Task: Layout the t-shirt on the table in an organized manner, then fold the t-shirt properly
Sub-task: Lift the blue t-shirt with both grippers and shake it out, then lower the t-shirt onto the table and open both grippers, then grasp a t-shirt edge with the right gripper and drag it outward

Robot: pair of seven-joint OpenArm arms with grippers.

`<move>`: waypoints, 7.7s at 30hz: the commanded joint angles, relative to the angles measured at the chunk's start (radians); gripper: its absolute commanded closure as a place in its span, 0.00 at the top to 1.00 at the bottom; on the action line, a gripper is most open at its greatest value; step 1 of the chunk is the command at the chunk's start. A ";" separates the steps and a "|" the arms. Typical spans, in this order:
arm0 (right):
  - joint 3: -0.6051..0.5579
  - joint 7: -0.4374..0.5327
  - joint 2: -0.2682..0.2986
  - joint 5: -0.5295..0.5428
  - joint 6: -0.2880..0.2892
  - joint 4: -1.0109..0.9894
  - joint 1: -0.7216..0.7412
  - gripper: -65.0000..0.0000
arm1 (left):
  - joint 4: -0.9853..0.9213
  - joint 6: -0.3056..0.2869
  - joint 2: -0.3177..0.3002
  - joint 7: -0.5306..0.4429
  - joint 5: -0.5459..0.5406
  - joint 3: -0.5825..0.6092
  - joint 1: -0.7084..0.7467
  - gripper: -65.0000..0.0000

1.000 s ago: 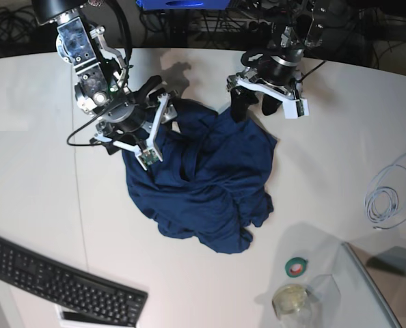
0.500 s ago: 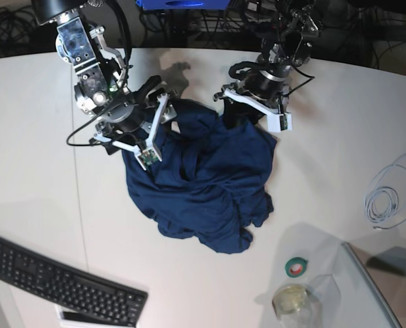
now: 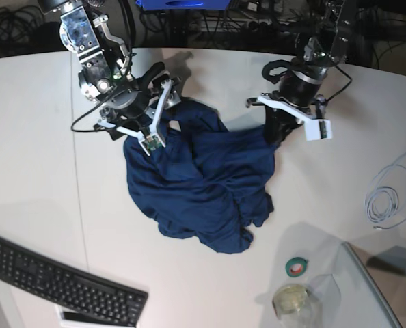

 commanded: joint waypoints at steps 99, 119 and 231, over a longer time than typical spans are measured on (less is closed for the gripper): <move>0.015 -0.054 0.124 -0.262 0.062 -0.031 0.693 0.01 | -0.144 -0.005 0.173 0.513 0.192 0.102 -0.898 0.00; 0.365 0.039 0.077 -0.262 0.136 0.292 0.029 0.00 | 0.214 -0.005 0.119 0.516 0.192 0.108 -0.272 0.00; 0.017 0.195 -0.149 -0.371 0.031 -0.101 0.043 0.00 | -0.127 -0.010 -0.053 0.513 0.192 -0.506 -0.023 0.00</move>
